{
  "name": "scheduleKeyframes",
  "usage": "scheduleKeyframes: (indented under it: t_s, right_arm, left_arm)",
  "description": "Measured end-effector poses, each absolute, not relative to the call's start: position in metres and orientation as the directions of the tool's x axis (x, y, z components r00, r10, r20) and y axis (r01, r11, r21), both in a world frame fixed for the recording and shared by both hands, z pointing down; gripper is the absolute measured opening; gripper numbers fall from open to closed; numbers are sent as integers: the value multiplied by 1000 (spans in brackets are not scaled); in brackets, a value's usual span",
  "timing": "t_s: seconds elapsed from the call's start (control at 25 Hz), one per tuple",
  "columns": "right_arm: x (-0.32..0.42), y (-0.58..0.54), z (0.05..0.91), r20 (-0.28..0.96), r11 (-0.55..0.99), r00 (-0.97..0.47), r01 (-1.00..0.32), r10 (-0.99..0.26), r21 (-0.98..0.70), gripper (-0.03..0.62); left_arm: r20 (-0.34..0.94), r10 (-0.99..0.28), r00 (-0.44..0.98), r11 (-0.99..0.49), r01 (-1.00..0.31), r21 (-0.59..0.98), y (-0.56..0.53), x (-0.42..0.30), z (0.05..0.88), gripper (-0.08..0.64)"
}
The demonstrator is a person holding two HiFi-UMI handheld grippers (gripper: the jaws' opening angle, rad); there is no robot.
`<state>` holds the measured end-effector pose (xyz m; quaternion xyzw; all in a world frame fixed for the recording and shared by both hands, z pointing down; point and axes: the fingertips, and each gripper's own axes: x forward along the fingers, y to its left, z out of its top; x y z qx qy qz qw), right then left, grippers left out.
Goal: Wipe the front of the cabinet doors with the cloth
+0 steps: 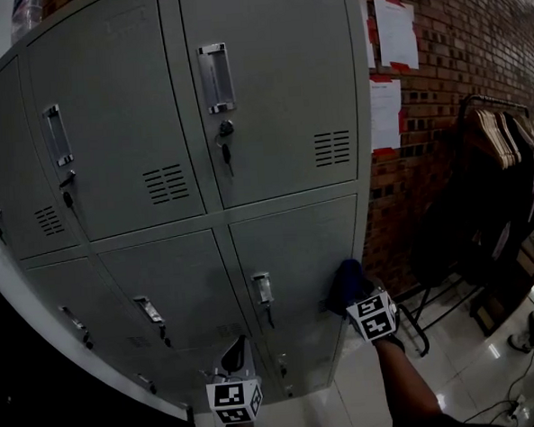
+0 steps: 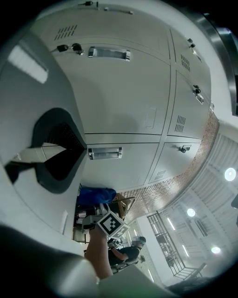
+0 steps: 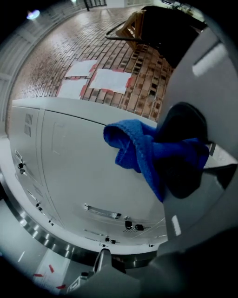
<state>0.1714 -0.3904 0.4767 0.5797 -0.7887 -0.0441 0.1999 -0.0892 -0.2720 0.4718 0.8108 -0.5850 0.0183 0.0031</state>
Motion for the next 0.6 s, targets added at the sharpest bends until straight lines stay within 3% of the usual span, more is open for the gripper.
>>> scheduleKeyframes:
  t_s: [0.24, 0.6]
  right_arm:
    - [173, -379, 485, 222, 331, -281, -913, -934, 240, 79]
    - [171, -377, 543, 348, 298, -168, -883, -922, 363, 78]
  left_arm:
    - [49, -953, 298, -299, -954, -15, -273, -94, 475, 17]
    - [21, -966, 256, -257, -966, -19, -270, -110, 472, 17]
